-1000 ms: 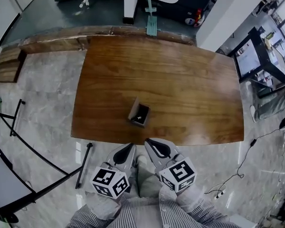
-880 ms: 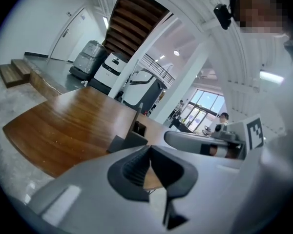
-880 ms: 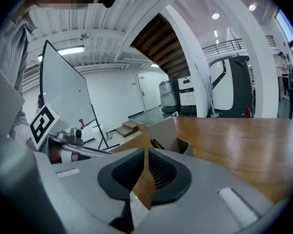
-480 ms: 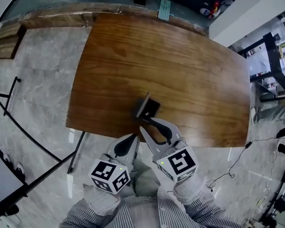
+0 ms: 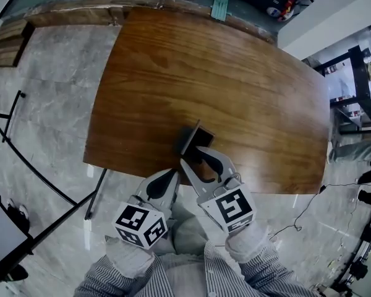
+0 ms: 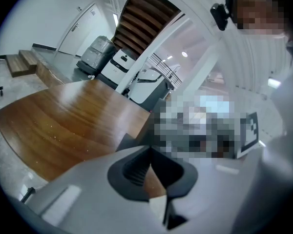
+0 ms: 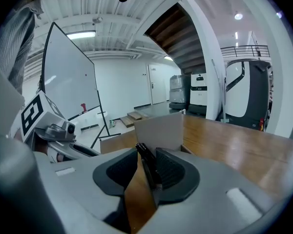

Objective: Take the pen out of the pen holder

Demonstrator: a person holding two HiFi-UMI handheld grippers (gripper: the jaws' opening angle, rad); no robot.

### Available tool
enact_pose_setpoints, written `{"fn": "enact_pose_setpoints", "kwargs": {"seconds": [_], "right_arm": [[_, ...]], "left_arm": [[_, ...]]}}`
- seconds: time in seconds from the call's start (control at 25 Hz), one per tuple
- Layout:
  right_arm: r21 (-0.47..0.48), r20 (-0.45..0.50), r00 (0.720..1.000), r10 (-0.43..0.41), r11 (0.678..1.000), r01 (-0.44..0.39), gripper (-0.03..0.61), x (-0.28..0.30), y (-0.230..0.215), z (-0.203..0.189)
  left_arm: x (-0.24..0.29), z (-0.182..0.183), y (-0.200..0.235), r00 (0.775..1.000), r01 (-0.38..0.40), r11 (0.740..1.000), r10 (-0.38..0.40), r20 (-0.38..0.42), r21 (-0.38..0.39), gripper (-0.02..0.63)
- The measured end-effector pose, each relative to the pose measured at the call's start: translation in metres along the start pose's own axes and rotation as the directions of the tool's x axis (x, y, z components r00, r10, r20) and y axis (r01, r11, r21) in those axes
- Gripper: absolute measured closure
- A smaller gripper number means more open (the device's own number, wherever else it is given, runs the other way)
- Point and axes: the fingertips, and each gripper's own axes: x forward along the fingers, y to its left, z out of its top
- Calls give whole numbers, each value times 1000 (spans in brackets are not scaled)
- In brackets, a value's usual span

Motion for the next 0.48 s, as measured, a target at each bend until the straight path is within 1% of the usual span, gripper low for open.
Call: {"fn": "enact_pose_setpoints", "kwargs": {"seconds": [0.12, 0.24, 0.48], "right_arm": [[-13, -1, 1000, 2, 1000, -2, 471, -1, -1, 1], [34, 3, 1000, 3, 999, -3, 477, -3, -1, 2], [64, 20, 999, -51, 997, 49, 509, -13, -11, 4]], "left_arm": [[0, 2, 0, 1000, -2, 1000, 2, 1, -2, 606], [1, 2, -1, 1000, -1, 1000, 1, 0, -4, 606], [1, 3, -5, 1000, 11, 1000, -11, 2, 2, 606]]}}
